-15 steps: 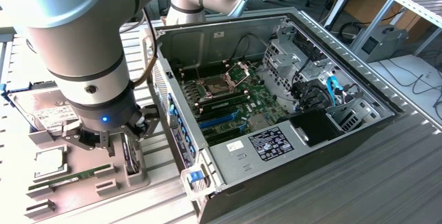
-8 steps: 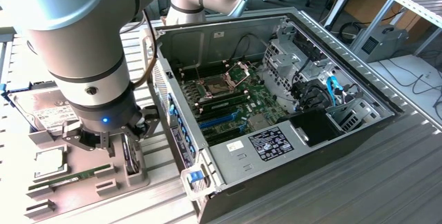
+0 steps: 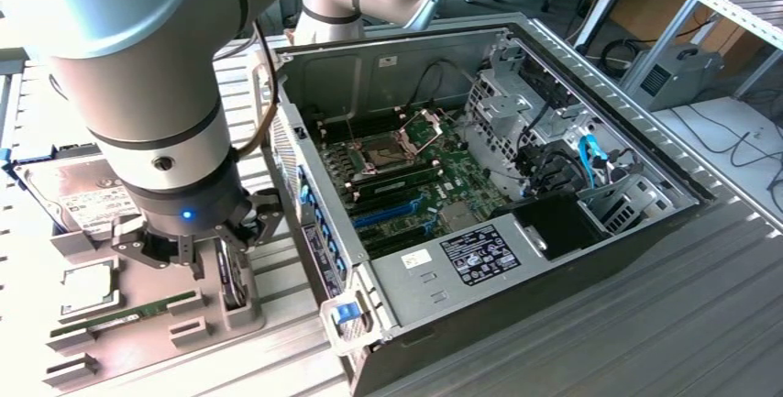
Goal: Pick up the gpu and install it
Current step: 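Pick up the gpu and move the gpu toward the slot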
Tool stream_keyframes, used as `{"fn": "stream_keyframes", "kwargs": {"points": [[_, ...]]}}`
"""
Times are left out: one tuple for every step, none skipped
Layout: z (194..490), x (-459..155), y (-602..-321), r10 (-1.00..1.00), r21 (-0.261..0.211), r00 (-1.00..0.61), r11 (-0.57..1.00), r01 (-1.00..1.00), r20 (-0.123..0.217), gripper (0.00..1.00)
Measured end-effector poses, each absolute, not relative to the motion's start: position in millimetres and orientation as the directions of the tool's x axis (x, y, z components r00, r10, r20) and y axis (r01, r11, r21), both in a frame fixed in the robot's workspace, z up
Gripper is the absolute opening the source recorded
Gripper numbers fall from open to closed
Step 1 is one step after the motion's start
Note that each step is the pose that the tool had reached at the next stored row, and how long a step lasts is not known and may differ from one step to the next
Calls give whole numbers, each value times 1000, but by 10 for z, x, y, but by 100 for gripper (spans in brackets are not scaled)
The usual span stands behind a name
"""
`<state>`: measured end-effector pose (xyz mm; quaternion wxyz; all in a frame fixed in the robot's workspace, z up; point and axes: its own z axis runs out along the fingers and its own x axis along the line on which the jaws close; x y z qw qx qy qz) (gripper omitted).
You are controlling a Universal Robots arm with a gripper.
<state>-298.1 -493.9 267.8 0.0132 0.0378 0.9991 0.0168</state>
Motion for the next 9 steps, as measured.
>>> {"fn": "stream_keyframes", "kwargs": {"points": [[2676,-2981,-4939,76,35,-997,997,75,-25,48],[2672,-2980,-4939,76,35,-997,997,75,-25,48],[2670,-2980,-4939,76,35,-997,997,75,-25,48],[2666,-2981,-4939,76,35,-997,997,75,-25,48],[2664,-2981,-4939,76,35,-997,997,75,-25,48],[2659,-2980,-4939,76,35,-997,997,75,-25,48],[2657,-2981,-4939,76,35,-997,997,75,-25,48],[2654,-2981,-4939,76,35,-997,997,75,-25,48],[2651,-2981,-4939,76,35,-997,997,75,-25,48]]}}
